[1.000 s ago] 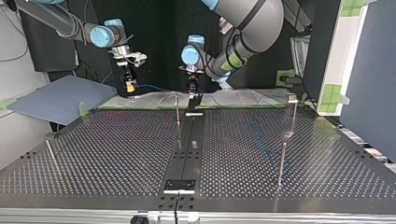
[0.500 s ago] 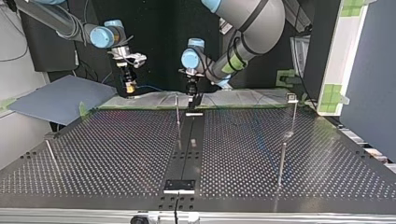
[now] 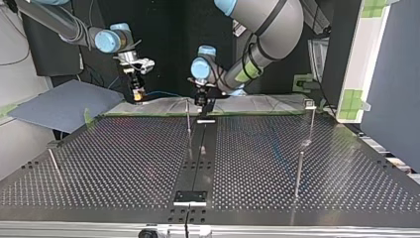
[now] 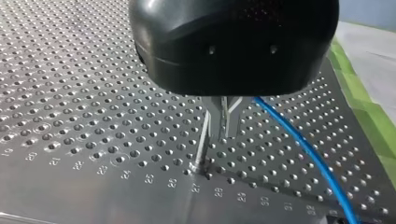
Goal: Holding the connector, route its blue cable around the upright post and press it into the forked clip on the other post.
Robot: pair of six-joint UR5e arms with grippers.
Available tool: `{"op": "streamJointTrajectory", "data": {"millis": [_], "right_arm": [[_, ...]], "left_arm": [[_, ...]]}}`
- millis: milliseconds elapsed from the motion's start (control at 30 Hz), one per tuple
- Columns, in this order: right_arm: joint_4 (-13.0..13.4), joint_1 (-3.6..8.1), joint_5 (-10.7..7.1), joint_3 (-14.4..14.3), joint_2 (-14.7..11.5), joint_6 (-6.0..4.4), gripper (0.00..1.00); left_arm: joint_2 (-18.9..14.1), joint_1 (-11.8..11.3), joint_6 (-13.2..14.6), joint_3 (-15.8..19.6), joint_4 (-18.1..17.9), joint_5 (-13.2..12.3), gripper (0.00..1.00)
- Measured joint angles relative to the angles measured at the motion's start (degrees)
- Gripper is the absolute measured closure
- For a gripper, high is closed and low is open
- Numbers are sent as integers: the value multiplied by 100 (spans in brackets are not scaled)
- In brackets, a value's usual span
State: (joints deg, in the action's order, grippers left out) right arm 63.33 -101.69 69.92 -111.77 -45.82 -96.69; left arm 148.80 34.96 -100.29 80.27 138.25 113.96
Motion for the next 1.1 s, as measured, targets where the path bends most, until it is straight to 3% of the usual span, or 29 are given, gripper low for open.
{"op": "streamJointTrajectory", "data": {"millis": [633,833,1100], "right_arm": [[-350,44,-66,400,88,-106,100],[-546,47,-59,619,286,-43,100],[-709,48,-66,844,454,-34,100]], "left_arm": [[1,-118,1,-102,115,-174,100],[2,-148,6,-129,146,-201,100],[0,-173,12,-157,170,-211,100]]}}
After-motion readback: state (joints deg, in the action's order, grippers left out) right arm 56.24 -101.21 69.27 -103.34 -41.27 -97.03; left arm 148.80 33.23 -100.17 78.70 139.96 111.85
